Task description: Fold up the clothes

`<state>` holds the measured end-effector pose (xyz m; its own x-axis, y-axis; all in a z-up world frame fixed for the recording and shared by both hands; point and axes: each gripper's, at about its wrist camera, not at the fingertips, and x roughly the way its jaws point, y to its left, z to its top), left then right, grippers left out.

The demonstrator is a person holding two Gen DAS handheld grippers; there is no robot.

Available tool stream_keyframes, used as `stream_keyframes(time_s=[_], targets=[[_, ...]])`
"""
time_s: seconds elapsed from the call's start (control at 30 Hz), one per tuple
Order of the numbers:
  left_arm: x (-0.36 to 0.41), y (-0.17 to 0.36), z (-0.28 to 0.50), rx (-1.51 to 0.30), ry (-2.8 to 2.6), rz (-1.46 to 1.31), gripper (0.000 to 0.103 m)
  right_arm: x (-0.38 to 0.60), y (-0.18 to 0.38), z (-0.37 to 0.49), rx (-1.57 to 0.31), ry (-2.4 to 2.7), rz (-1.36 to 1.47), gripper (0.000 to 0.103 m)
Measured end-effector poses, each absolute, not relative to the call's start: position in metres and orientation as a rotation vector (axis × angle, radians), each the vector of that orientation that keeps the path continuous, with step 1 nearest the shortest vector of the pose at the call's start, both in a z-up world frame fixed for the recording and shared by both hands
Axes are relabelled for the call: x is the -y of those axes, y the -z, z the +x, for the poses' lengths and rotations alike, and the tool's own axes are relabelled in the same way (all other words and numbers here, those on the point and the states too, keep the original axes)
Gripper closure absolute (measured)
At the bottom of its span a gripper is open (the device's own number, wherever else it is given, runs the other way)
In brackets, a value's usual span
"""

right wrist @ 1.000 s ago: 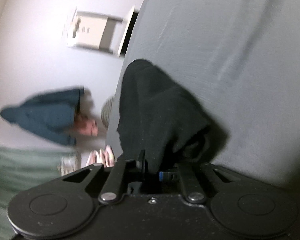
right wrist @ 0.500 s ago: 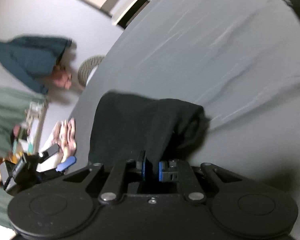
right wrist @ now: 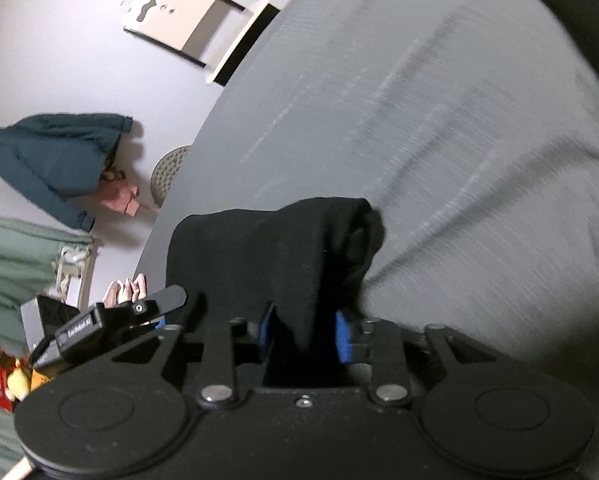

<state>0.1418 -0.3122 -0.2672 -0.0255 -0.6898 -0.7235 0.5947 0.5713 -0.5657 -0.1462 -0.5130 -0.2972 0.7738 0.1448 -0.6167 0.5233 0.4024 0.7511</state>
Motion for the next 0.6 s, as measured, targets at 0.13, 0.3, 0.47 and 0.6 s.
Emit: stream_keyframes(time_s=[0.13,0.3,0.47,0.6], targets=[[0.315,0.270,0.139,-1.209,1.042,-0.103,0.025,0.511,0.303,-0.139,-0.663,0.242,1.180,0.066],[0.311,0.272,0.135,-1.215,1.028,-0.101,0.076,0.509,0.307,-0.137,-0.655,0.214,1.150,0.083],[0.308,0.264,0.122,-1.124,1.026,-0.052,0.087,0.502,0.300,-0.130,-0.636,0.203,1.104,0.091],[0.306,0.244,0.108,-1.026,0.977,-0.005,0.087,0.489,0.278,-0.126,-0.601,0.178,0.970,0.092]])
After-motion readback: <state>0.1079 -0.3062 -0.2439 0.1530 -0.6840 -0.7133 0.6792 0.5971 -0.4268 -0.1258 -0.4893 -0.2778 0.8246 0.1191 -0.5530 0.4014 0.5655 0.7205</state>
